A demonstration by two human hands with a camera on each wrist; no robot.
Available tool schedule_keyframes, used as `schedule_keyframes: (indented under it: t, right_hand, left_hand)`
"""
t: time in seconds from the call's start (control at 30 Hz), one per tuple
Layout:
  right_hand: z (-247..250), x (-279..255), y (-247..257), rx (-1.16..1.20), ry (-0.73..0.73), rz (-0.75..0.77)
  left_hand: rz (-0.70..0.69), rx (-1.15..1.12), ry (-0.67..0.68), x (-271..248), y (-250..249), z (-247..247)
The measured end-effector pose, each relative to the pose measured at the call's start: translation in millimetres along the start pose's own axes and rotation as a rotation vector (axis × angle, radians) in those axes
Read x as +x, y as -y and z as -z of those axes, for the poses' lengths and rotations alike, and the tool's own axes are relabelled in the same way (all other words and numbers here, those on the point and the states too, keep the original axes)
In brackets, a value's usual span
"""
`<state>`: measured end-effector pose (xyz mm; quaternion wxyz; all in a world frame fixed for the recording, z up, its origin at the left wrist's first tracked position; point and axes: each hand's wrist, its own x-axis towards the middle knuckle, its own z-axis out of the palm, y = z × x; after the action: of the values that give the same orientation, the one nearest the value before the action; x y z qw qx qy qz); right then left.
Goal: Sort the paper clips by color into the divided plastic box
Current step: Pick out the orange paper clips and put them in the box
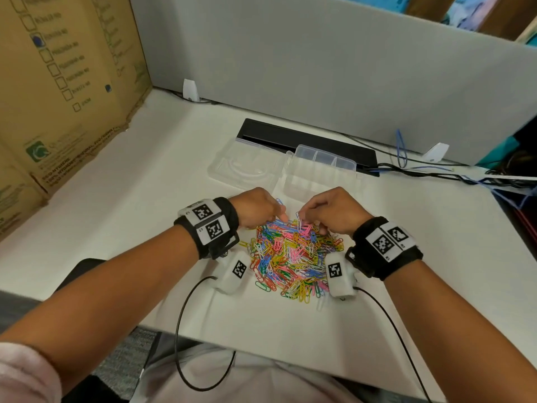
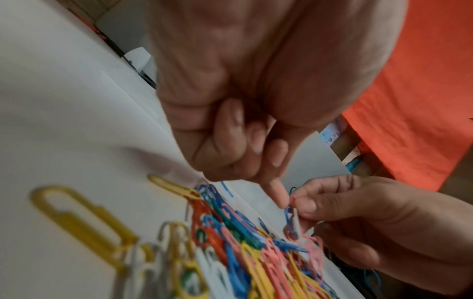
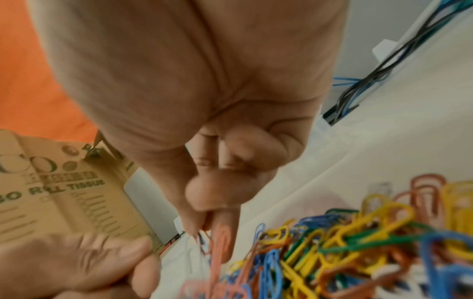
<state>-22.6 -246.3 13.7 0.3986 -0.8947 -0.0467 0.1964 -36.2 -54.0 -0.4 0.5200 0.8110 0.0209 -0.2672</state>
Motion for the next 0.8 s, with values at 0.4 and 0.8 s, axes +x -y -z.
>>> schedule_keyframes:
  t: [0.4, 0.8]
  right_hand:
    - [7, -3, -9, 0.092, -0.019, 0.050]
    - [-41, 12, 27, -0.513, 0.107, 0.137]
  left_hand:
    - [-0.020, 0.082, 0.023, 2, -5, 8]
    - [0.094, 0.030, -0.090, -14, 21, 27]
